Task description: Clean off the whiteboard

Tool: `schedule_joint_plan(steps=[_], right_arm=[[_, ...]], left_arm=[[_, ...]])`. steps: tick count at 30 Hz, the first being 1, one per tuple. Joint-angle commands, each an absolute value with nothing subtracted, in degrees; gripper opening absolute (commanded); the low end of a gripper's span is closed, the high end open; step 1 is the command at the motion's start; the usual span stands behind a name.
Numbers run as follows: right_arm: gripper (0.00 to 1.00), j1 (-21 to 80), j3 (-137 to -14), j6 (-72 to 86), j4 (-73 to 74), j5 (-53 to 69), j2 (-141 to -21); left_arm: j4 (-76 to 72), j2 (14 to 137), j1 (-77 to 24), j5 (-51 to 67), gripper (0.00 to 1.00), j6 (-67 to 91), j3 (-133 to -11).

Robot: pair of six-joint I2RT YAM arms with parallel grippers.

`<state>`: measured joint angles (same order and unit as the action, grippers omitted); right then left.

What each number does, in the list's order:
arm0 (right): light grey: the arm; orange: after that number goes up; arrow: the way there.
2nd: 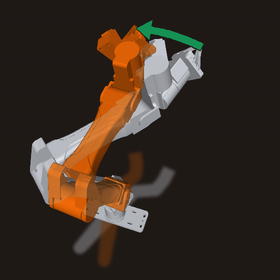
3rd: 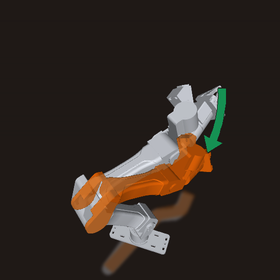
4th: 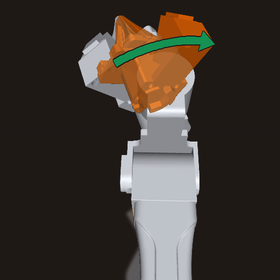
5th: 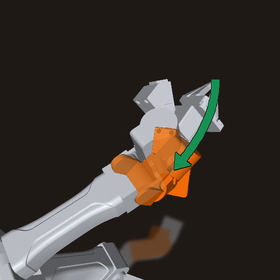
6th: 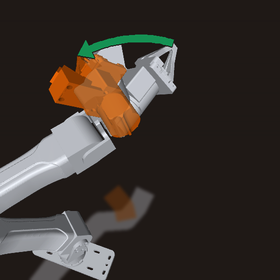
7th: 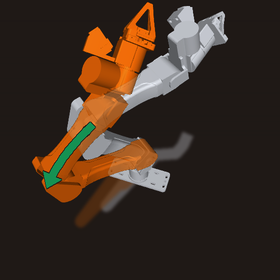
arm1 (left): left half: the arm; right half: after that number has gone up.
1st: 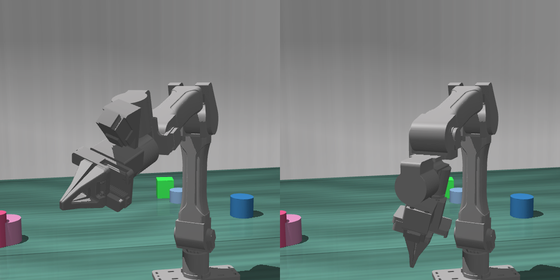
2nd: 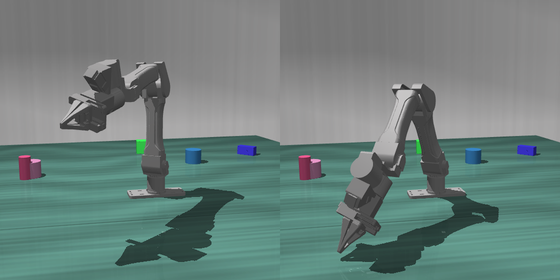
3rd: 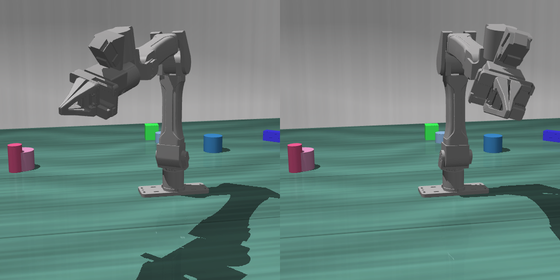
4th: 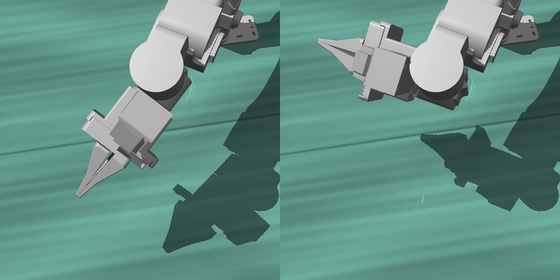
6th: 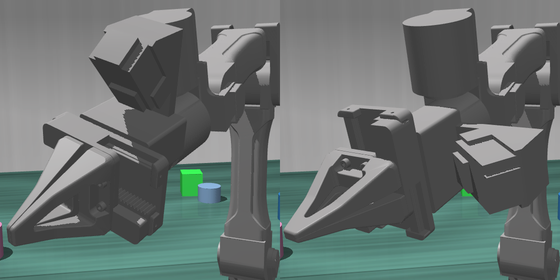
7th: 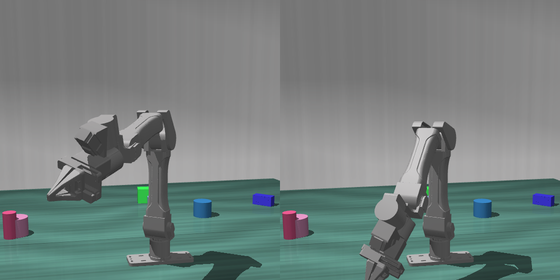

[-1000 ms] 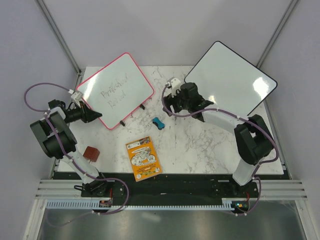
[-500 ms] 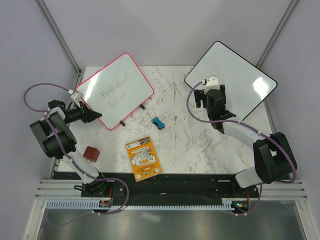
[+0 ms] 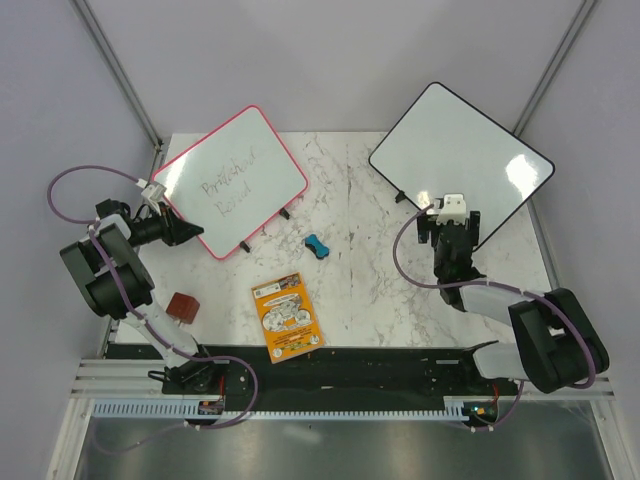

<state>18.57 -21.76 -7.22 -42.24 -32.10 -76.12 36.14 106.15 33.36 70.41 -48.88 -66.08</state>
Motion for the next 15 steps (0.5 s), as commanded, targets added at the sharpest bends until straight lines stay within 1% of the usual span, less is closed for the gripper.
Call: schedule_joint_plan(steps=[1, 4, 5, 7, 9, 10, 11, 14, 15], right_arm=[[0.98, 14.6, -18.9, -5.2, -49.8, -20.3, -77.2], [0.98, 12.8, -16.0, -4.8, -56.9, -19.5, -82.1], [0.98, 12.3, -14.8, -4.7, -63.9, -18.9, -83.1], [0.98, 9.0, -14.2, -2.6, -62.7, -15.0, -83.1], [0.98, 7.9, -13.0, -1.3, -68.9, -16.7, -85.8], [0.98, 7.6, -11.2, -1.8, -72.2, -15.0, -88.1], [0.98, 7.6, -10.7, -2.2, -74.3, -13.3, -87.5], [0.98, 7.6, -10.4, -1.4, -75.1, -15.5, -87.5], [0.98, 7.6, -12.4, -1.4, -73.1, -15.6, -87.6]], left_arm=[[33.0, 104.1, 33.7, 63.0, 0.26, -53.7, -65.1], [33.0, 104.0, 33.7, 63.4, 0.26, -53.6, -65.2], [33.0, 103.9, 33.7, 63.4, 0.26, -53.6, -65.1], [33.0, 103.9, 33.7, 63.1, 0.26, -53.8, -64.9], [33.2, 103.6, 33.7, 63.1, 0.26, -54.2, -64.6], [33.2, 103.5, 33.7, 63.2, 0.26, -54.7, -64.3], [33.2, 103.4, 33.8, 63.3, 0.26, -54.7, -64.1], [33.3, 103.4, 33.8, 63.5, 0.26, -54.9, -63.7], [33.3, 103.6, 33.8, 63.8, 0.26, -54.9, -63.7]])
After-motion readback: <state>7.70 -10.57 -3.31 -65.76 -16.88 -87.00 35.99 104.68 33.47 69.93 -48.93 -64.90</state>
